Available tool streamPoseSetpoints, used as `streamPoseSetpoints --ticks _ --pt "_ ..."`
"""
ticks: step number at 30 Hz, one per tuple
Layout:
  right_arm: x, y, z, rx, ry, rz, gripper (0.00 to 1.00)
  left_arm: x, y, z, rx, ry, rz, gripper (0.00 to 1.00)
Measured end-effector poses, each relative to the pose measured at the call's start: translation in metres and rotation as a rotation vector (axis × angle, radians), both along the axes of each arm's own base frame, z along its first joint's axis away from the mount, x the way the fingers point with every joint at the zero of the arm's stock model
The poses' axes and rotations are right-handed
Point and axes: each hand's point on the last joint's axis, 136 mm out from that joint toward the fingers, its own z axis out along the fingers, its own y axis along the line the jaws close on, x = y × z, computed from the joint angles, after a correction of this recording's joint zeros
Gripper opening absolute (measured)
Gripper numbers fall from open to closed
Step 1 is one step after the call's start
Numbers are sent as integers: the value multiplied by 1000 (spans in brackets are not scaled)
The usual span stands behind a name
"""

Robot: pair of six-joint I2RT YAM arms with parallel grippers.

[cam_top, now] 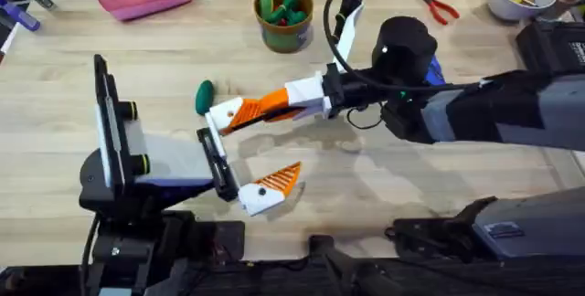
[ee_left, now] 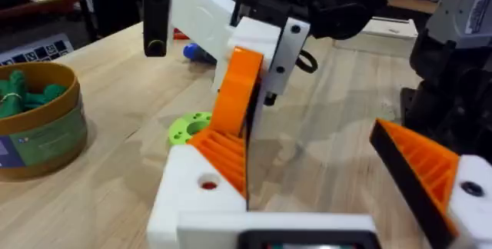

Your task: Pick up the gripper from the table and insert it into the empty holder that is missing its gripper. Then pick up a screw, insert it into the mounting hole, and use the screwdriver to tighten it. Finally, clean up the table by picking up the vegetable and placing it into the bucket.

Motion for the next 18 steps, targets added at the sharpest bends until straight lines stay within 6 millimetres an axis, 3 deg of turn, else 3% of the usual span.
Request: streamPoseSetpoints --ticks 18 --pt "-2 4 -1 -8 8 2 5 0 0 0 -3 7 1 987"
